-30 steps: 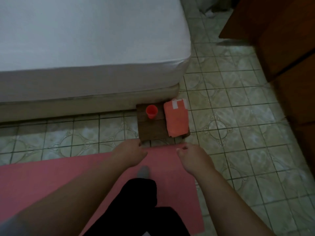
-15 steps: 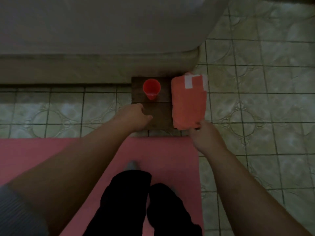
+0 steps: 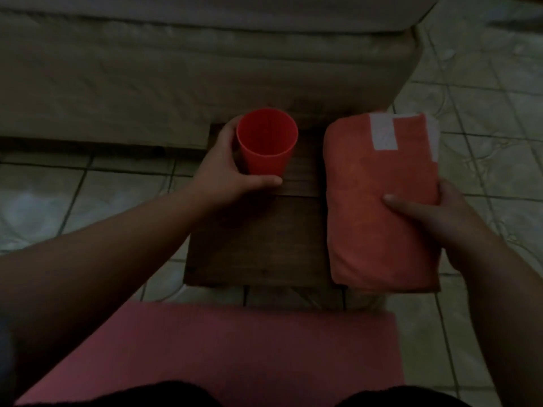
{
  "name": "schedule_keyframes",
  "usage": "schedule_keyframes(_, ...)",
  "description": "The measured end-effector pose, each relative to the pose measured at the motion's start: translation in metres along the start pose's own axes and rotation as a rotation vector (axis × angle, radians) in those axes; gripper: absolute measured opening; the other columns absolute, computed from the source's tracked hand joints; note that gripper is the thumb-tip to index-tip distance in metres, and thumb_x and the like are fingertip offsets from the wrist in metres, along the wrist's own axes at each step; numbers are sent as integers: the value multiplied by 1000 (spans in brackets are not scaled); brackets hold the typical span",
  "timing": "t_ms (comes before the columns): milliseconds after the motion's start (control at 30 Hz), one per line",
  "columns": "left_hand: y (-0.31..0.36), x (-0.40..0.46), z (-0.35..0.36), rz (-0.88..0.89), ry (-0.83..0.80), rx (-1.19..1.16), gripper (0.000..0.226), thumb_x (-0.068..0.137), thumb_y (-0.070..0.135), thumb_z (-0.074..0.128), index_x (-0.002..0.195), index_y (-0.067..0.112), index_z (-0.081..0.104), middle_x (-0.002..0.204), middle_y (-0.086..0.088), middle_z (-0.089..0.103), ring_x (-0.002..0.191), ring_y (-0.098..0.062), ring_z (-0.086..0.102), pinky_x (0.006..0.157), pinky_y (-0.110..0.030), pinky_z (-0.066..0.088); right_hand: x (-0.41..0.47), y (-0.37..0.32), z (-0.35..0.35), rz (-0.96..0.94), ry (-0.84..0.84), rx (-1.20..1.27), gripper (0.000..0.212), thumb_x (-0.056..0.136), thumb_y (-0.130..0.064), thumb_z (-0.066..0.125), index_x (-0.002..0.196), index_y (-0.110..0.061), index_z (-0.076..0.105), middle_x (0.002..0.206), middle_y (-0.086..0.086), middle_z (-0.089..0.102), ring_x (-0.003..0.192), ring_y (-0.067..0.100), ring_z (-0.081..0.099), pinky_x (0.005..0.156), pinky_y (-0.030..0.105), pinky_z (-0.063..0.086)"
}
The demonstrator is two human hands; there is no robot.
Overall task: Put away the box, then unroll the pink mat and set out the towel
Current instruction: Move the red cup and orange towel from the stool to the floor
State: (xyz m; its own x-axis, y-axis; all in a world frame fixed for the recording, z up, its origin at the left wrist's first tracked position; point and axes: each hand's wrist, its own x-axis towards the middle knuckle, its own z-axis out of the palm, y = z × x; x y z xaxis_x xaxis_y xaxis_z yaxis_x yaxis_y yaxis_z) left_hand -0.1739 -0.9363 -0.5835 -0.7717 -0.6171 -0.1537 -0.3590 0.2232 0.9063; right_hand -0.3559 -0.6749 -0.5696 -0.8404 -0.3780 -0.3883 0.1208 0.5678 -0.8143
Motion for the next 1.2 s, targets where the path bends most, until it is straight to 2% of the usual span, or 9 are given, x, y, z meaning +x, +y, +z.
schedule_keyframes(100, -2, 7, 0, 61, 17, -109, 116, 37, 44, 84, 139, 30, 29, 119, 23, 45, 107, 10, 46, 85, -8, 41, 8, -4, 2, -18, -159, 59, 91, 45, -47, 84, 127, -23, 55, 114, -4, 70, 98, 16, 68, 85, 35, 53)
schedule_keyframes(267, -1, 4, 4, 64, 61, -117, 95, 52, 21, 88, 133, 27, 38, 106, 27, 49, 97, 16, 49, 74, -1, 43, 1, -9, 7, 33, -280, 237, 71, 60, -29, 77, 128, -20, 56, 113, -1, 71, 97, 16, 70, 70, 28, 55)
schedule_keyframes(433, -7, 2, 3, 123, 51, -21, 99, 47, 34, 88, 133, 27, 40, 111, 26, 50, 107, 4, 50, 87, -14, 41, 4, -3, 13, 49, -298, 326, 73, 57, -22, 78, 127, -20, 56, 111, 4, 72, 93, 20, 71, 61, 30, 57)
schedule_keyframes(533, -8, 1, -2, 127, 45, -18, 95, 46, 37, 88, 128, 32, 42, 106, 30, 51, 102, 9, 51, 83, -10, 38, 3, -1, 22, 59, -322, 355, 71, 57, -20, 77, 125, -19, 58, 113, 6, 71, 95, 24, 71, 65, 35, 57)
schedule_keyframes(667, -10, -7, -12, 108, 101, -48, 89, 49, 32, 89, 125, 31, 43, 109, 24, 53, 111, -4, 53, 92, -19, 43, -4, -5, 37, 75, -288, 357, 72, 54, -22, 80, 123, -20, 59, 112, 5, 71, 99, 26, 69, 83, 43, 54)
schedule_keyframes(833, -23, -22, -46, 95, 228, -36, 79, 54, 21, 89, 121, 25, 46, 98, 27, 52, 83, 29, 49, 67, 7, 37, -16, -20, 79, 70, -320, 355, 85, 44, -28, 85, 124, -23, 56, 109, 0, 72, 94, 19, 70, 69, 34, 55)
schedule_keyframes(933, -27, -33, -77, 64, 321, -45, 78, 58, 13, 87, 124, 20, 46, 98, 24, 53, 81, 23, 53, 66, 4, 41, -21, -34, 106, 67, -340, 348, 82, 50, -29, 86, 125, -26, 54, 111, -2, 70, 96, 20, 69, 70, 35, 54)
schedule_keyframes(1067, -42, -55, -119, 11, 427, -57, 80, 61, 8, 85, 129, 14, 44, 102, 13, 57, 88, 8, 55, 68, -5, 47, -25, -43, 129, 96, -350, 357, 89, 49, -29, 86, 130, -29, 50, 116, -2, 66, 102, 22, 63, 86, 44, 51)
schedule_keyframes(1200, -71, -78, -149, -61, 469, 6, 82, 60, 14, 86, 130, 17, 43, 113, 5, 54, 101, -6, 54, 85, -27, 48, -30, -43, 134, 76, -375, 350, 82, 49, -28, 84, 123, -32, 51, 110, -5, 67, 96, 18, 64, 68, 33, 49)
